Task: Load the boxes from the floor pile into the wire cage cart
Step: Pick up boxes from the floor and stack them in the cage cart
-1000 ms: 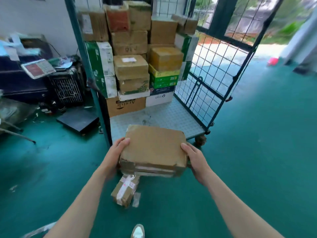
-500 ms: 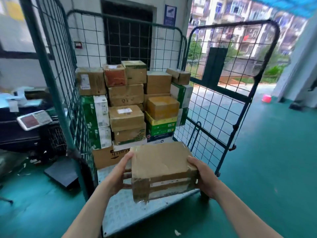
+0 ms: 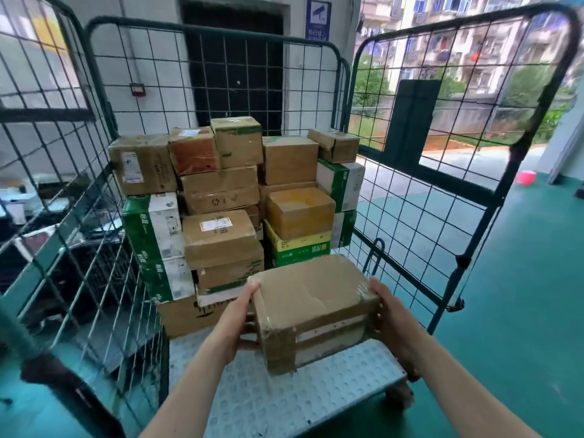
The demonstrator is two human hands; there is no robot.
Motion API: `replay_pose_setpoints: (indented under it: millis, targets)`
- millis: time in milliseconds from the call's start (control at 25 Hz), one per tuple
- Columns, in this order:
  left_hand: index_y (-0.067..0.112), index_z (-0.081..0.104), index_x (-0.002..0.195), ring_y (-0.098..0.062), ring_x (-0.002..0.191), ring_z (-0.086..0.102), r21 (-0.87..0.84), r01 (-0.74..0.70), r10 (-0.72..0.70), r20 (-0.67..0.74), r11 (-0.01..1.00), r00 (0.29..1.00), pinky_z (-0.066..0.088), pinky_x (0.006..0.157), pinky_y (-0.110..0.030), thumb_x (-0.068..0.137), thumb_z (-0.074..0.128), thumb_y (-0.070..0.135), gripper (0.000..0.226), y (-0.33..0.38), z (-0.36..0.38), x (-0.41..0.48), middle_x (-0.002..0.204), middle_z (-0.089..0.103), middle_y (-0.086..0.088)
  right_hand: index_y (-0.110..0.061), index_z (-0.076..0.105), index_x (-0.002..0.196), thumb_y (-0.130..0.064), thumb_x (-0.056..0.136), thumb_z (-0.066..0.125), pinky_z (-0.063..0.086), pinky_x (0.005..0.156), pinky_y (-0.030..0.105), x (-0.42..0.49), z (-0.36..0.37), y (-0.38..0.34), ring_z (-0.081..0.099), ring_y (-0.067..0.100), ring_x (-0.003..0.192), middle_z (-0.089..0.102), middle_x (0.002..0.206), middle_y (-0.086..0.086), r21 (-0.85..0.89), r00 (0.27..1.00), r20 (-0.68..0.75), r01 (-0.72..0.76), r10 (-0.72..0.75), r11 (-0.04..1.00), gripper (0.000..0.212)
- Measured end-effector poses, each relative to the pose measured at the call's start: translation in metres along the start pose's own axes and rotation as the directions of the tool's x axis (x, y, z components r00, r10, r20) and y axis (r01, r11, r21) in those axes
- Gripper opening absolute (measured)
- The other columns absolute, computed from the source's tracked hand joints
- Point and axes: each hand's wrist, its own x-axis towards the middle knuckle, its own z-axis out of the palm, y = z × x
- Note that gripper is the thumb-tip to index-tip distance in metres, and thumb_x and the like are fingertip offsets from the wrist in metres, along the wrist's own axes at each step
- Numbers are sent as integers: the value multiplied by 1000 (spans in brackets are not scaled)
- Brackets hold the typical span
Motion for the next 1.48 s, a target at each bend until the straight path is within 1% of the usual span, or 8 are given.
replay_pose_setpoints:
  millis: [120, 320, 560, 680, 960, 1160, 1320, 1480]
  targets:
    - [22, 62, 124, -40, 106, 66, -119, -41, 37, -40, 992, 999, 59, 83, -51, 69, 52, 91, 89, 25, 28, 32, 117, 69, -20, -17, 62, 127, -67, 85, 56, 51, 100, 51, 37, -28, -35, 60, 29, 118, 65, 127, 7, 23, 999, 0, 53, -53, 998, 65]
    - [23, 62, 124, -35, 100, 69, -227, -171, 146, -120, 959, 982, 56, 68, -37, 79, 43, 88, 81, 75, 75, 66, 111, 73, -16, -18, 64, 123, -69, 76, 60, 53, 94, 49, 89, -64, -97, 61, 27, 118, 65, 127, 5, 31, 994, 59, 95, -97, 995, 70]
    - [24, 69, 118, -39, 102, 70, -226, -161, 105, -240, 961, 965, 58, 87, -57, 57, 49, 100, 100, 82, 81, 102, 108, 76, -15, -16, 67, 119, -60, 93, 52, 55, 91, 48, 146, -50, -125, 66, 26, 113, 71, 118, 5, -9, 979, 165, 125, -122, 992, 53]
    - [21, 69, 118, -35, 101, 71, -166, -169, 115, -294, 972, 949, 59, 87, -51, 68, 47, 95, 92, 90, 66, 121, 107, 76, -13, -18, 66, 121, -62, 94, 50, 53, 98, 53, 179, -29, -129, 66, 28, 112, 71, 118, 6, -60, 971, 218, 113, -98, 992, 54]
    - [25, 72, 103, -33, 102, 71, -99, -291, 231, -397, 951, 889, 53, 99, -53, 86, 48, 78, 60, 142, -19, 176, 106, 76, -10, -17, 62, 118, -53, 88, 61, 57, 94, 50, 280, 80, -144, 57, 36, 118, 59, 125, 14, -232, 910, 414, 106, 0, 967, 48]
    - [31, 49, 142, -25, 122, 57, -214, -398, 262, -475, 892, 840, 45, 107, -57, 88, 43, 77, 72, 181, -124, 236, 134, 59, 2, -29, 64, 119, -45, 99, 55, 55, 95, 53, 359, 207, -161, 60, 31, 113, 63, 124, 10, -163, 943, 333, 78, -20, 983, 28]
    - [34, 38, 150, -19, 132, 50, 37, -403, 371, -476, 914, 797, 42, 111, -55, 80, 59, 79, 86, 214, -200, 271, 148, 50, 7, -38, 40, 150, -58, 91, 59, 55, 96, 51, 411, 321, -155, 59, 24, 116, 56, 139, 2, -197, 954, 282, 163, -104, 967, 65]
    - [31, 9, 161, -20, 132, 46, 355, -308, 461, -529, 883, 712, 35, 114, -44, 92, 73, 32, 95, 237, -251, 300, 141, 42, 7, -51, 18, 154, -80, 76, 55, 43, 111, 55, 449, 411, -146, 53, 23, 130, 49, 149, -6, -302, 922, 365, 247, -128, 921, 90]
